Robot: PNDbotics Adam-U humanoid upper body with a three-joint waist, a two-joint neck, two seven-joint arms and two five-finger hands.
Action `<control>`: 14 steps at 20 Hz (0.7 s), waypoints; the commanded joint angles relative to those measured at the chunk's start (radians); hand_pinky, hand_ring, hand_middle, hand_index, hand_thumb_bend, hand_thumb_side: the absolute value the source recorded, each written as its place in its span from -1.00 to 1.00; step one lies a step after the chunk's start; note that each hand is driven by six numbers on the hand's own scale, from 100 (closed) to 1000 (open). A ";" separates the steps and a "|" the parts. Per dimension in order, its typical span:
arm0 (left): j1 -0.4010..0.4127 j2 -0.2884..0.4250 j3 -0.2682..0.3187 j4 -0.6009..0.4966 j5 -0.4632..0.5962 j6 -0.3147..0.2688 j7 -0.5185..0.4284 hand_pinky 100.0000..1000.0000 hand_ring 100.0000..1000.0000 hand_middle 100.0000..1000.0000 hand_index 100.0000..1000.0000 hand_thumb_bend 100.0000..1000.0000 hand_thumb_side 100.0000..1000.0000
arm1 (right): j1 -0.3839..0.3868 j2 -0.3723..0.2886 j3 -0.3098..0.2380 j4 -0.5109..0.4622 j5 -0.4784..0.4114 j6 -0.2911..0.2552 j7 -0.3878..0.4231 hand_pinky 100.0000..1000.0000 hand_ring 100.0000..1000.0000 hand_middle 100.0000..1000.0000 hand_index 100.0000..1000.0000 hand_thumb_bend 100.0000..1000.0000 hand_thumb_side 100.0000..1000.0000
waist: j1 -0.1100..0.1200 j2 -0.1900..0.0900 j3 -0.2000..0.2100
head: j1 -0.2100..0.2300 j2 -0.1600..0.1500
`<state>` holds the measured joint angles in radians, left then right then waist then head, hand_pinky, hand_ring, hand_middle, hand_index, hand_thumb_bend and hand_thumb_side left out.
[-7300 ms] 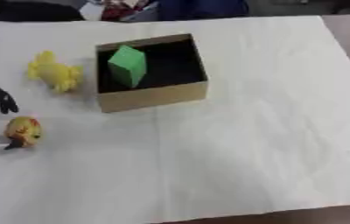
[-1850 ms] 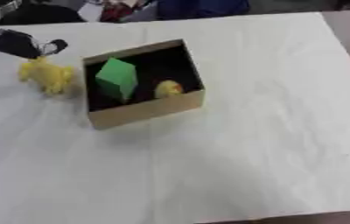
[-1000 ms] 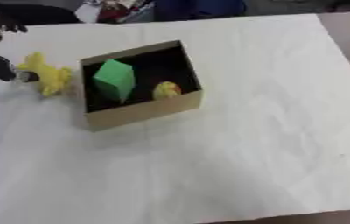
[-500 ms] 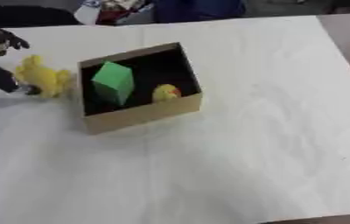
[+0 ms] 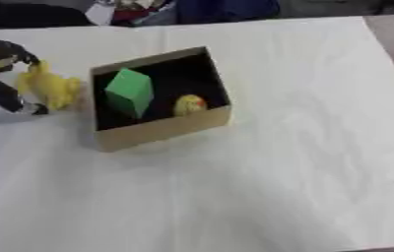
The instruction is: Pick up objects on the table and place them in the box.
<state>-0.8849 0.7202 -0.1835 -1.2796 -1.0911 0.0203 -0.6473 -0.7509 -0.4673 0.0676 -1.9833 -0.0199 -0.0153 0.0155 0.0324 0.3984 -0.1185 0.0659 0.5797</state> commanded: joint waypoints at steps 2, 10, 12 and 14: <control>-0.022 0.015 0.003 0.000 0.002 -0.004 0.001 0.30 0.66 0.61 0.84 0.15 0.01 | -0.020 -0.014 -0.010 -0.017 -0.006 0.003 0.000 0.82 0.55 0.20 0.78 -1.00 1.00 | -0.002 -0.016 0.000 | 0.000 -0.014; -0.031 0.006 0.000 0.005 -0.019 0.004 0.037 0.28 0.64 0.59 0.82 0.09 0.08 | -0.023 -0.012 -0.008 -0.017 -0.009 0.005 0.005 0.83 0.55 0.20 0.78 -1.00 1.00 | -0.003 -0.009 -0.001 | 0.000 -0.020; -0.032 0.002 0.000 0.014 -0.017 0.007 0.040 0.27 0.64 0.58 0.81 0.08 0.08 | -0.025 -0.012 -0.009 -0.017 -0.009 0.005 0.005 0.83 0.56 0.20 0.78 -1.00 1.00 | -0.002 -0.007 -0.005 | 0.002 -0.024; -0.033 0.000 0.001 0.022 -0.014 0.011 0.044 0.27 0.63 0.56 0.79 0.05 0.12 | -0.025 -0.013 -0.009 -0.017 -0.009 0.005 0.004 0.83 0.56 0.20 0.78 -1.00 1.00 | -0.002 -0.005 -0.008 | 0.003 -0.025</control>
<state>-0.8983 0.7027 -0.1875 -1.2545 -1.1038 0.0293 -0.6095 -0.7587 -0.4647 0.0679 -1.9833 -0.0201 -0.0107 0.0194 0.0311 0.4138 -0.1254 0.0679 0.5690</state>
